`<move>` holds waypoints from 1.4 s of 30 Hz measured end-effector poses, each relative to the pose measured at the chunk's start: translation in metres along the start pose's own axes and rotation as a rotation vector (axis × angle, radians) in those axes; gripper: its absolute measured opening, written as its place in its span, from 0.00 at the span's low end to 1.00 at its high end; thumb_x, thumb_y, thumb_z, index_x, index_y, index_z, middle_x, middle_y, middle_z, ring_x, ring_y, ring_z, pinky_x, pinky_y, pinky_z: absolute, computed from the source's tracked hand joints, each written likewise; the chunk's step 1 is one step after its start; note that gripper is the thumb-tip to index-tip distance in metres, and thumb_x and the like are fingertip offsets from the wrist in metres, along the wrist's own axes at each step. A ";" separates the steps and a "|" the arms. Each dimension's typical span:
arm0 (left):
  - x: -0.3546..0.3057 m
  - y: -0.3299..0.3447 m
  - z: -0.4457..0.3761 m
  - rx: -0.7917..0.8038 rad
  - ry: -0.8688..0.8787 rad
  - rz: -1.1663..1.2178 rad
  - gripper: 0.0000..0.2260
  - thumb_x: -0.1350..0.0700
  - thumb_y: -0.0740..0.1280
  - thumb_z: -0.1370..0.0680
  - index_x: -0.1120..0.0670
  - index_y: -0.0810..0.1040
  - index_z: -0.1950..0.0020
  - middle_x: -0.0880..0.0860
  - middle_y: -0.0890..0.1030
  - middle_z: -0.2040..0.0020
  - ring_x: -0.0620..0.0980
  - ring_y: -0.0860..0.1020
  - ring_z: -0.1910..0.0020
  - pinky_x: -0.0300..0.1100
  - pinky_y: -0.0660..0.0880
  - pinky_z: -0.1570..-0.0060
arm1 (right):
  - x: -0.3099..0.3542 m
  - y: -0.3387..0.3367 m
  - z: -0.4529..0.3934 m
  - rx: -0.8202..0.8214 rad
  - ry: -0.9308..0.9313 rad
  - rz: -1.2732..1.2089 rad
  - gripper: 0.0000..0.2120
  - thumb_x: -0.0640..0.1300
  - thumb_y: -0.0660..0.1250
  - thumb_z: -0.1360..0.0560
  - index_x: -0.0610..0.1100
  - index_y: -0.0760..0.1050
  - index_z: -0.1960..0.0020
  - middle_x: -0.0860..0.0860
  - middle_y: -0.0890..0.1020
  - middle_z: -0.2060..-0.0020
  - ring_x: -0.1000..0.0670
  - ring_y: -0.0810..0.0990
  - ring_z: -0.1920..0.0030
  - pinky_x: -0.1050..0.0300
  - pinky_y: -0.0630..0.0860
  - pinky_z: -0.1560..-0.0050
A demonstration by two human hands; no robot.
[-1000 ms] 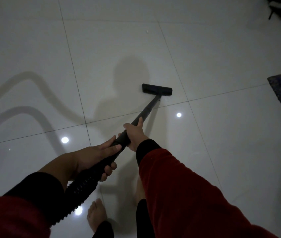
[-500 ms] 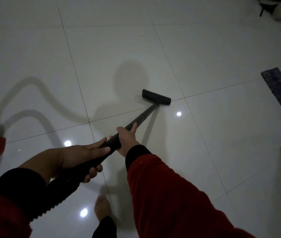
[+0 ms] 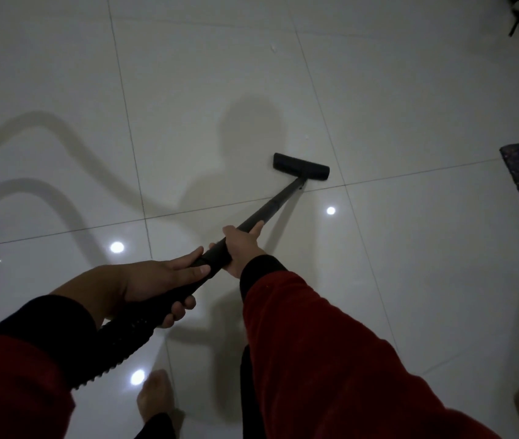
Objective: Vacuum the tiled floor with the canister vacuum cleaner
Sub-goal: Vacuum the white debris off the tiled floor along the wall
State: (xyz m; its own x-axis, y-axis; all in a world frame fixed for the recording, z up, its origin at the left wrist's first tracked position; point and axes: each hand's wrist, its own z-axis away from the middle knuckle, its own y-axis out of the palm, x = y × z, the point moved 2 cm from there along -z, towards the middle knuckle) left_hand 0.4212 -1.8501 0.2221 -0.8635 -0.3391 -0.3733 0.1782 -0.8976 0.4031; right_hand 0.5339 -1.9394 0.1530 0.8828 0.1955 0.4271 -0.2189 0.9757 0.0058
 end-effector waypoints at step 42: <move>-0.470 -0.246 -0.112 -0.041 0.121 0.167 0.25 0.48 0.59 0.20 0.33 0.54 0.26 0.55 0.71 0.65 0.45 0.70 0.77 0.37 0.72 0.77 | 0.453 0.268 -0.222 0.139 -0.038 0.178 0.44 0.40 0.62 0.20 0.67 0.31 0.27 0.42 0.71 0.36 0.47 0.79 0.59 0.49 0.77 0.54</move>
State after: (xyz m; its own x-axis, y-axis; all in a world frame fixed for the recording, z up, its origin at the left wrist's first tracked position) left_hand 0.8357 -1.5015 0.2046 -0.7581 -0.5130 -0.4027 0.3350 -0.8361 0.4345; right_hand 0.9676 -1.5678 0.1476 0.8098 0.3565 0.4660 -0.4268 0.9029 0.0510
